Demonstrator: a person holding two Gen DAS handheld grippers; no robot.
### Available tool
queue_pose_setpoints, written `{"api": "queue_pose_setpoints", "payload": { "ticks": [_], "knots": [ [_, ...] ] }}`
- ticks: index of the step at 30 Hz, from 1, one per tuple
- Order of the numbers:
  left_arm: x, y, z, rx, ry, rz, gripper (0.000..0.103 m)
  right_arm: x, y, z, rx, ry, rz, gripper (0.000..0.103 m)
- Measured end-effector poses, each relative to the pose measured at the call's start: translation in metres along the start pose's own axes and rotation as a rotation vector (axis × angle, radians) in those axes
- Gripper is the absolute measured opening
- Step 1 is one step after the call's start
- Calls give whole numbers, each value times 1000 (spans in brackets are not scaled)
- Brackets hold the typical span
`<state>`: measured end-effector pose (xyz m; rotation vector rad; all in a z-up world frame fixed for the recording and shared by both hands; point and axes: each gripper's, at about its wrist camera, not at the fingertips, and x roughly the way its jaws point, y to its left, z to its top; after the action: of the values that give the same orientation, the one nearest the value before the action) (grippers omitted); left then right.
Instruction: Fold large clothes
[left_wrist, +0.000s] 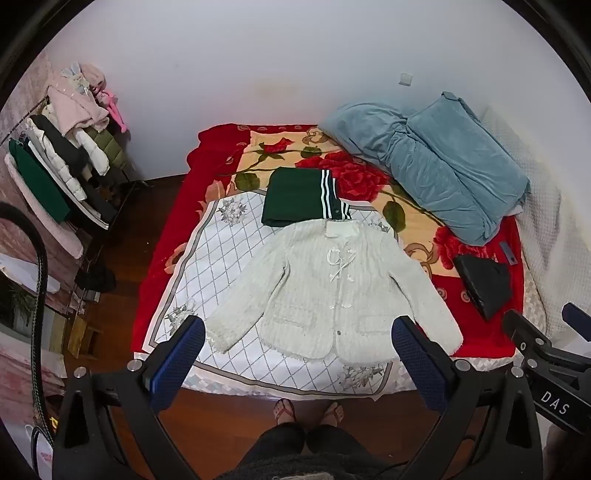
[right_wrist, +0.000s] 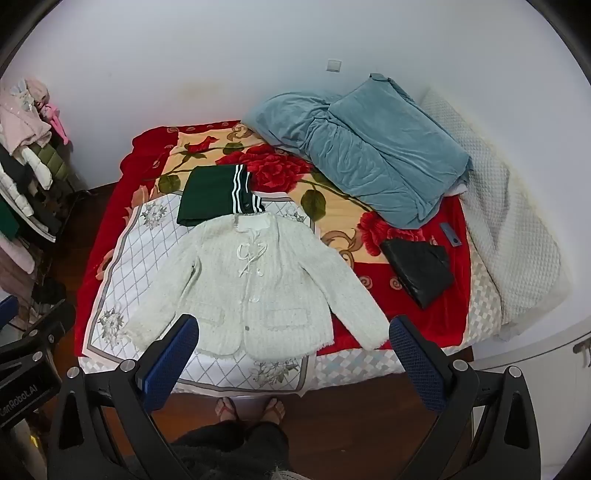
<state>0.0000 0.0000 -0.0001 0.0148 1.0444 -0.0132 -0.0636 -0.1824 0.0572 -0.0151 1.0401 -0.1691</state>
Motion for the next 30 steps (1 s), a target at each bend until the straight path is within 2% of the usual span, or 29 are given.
{"api": "queue_pose_setpoints", "payload": {
  "ticks": [30],
  "knots": [
    [-4,1,-3,-5,-9,-2,103,-8,6,-1,-10,-9,-9,103]
  ]
}}
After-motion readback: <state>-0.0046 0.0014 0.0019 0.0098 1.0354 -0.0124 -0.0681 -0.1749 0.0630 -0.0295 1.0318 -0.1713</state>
